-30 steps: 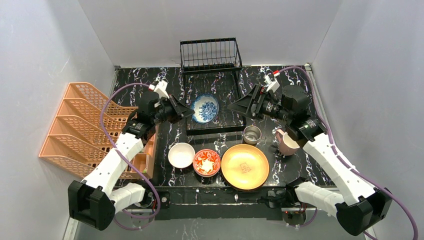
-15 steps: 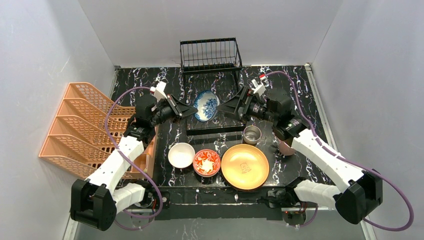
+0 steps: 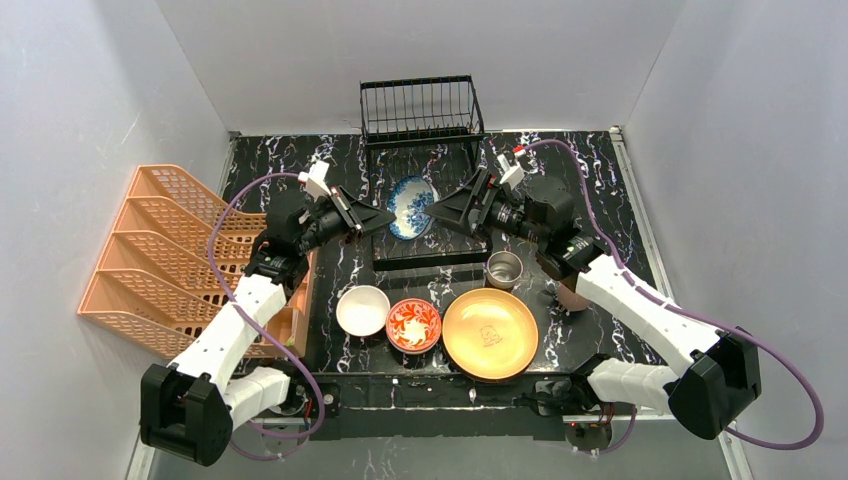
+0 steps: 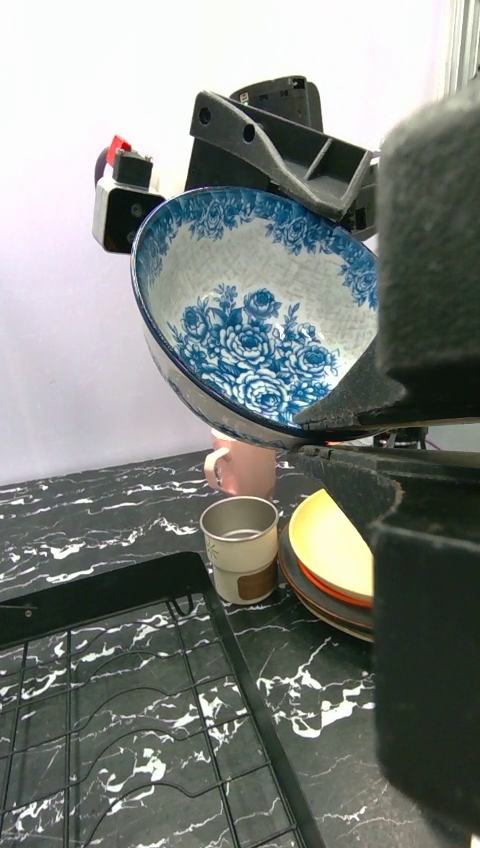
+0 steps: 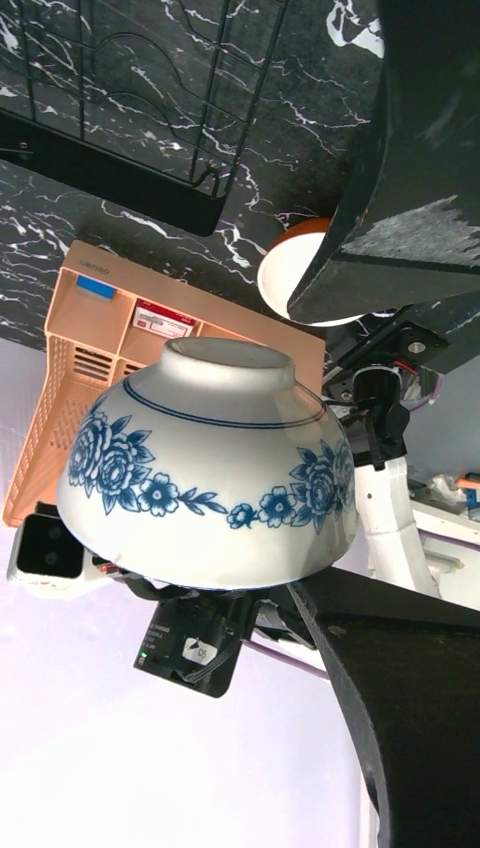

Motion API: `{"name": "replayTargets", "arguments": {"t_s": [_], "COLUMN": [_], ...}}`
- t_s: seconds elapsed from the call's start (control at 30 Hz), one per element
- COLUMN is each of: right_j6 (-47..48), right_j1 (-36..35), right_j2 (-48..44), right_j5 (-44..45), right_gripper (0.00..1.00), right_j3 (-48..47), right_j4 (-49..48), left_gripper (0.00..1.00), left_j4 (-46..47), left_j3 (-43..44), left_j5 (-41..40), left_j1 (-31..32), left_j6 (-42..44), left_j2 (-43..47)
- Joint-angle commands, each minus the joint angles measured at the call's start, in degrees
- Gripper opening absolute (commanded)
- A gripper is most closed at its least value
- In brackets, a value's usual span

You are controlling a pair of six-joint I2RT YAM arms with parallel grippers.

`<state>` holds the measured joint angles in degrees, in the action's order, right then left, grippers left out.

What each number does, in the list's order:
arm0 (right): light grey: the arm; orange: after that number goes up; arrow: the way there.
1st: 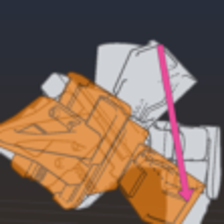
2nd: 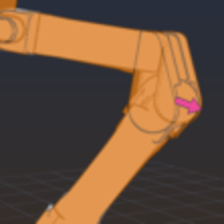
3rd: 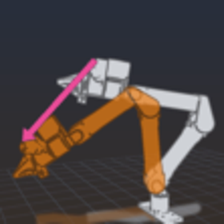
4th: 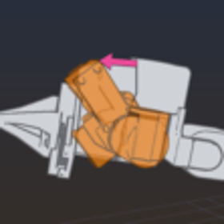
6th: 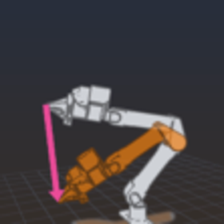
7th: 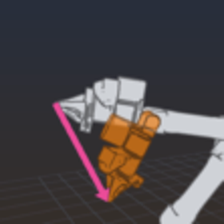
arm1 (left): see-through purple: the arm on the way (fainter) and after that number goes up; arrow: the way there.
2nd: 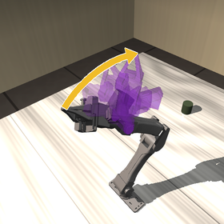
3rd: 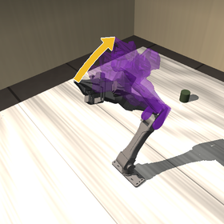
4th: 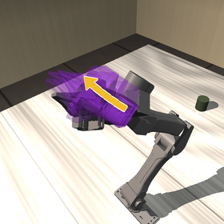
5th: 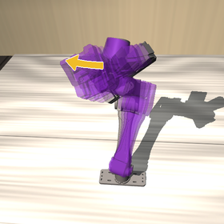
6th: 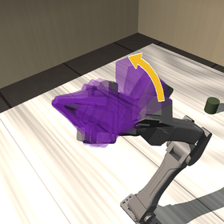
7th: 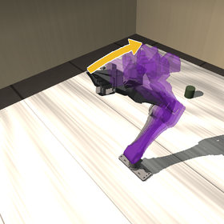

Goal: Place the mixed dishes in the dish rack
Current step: Pick up the bowl from the center of the board.

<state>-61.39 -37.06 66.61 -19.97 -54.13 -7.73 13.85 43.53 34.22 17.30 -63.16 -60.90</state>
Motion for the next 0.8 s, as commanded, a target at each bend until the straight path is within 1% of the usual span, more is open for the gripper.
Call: {"name": "replayTargets", "arguments": {"t_s": [0.0,0.17,0.43,0.6,0.77], "right_j6": [-0.31,-0.4,-1.1,-1.03,-0.93], "right_j1": [-0.69,-1.42,-2.5,-3.1,-3.4], "right_j2": [-1.12,-1.28,-0.37,-0.42,-0.61], "right_j5": [2.19,3.13,3.25,3.49,3.85], "right_gripper": [0.99,0.98,0.92,0.86,0.76], "right_j3": [-1.87,-1.81,-2.48,-3.12,-3.18], "right_j4": [-5.13,-7.18,-8.71,-8.61,-8.24], "left_gripper": [0.0,0.0,0.0,0.0,0.0], "left_j4": [5.24,6.41,7.43,7.12,6.98], "left_j3": [-0.71,-1.58,-2.42,-2.23,-1.96], "left_j5": [3.33,3.7,3.85,3.66,3.79], "left_j1": [-0.25,-0.26,-0.25,-0.29,-0.3], "left_j6": [-2.72,-4.22,-5.41,-5.31,-5.27], "left_j2": [2.62,2.55,2.55,2.72,2.79]}}
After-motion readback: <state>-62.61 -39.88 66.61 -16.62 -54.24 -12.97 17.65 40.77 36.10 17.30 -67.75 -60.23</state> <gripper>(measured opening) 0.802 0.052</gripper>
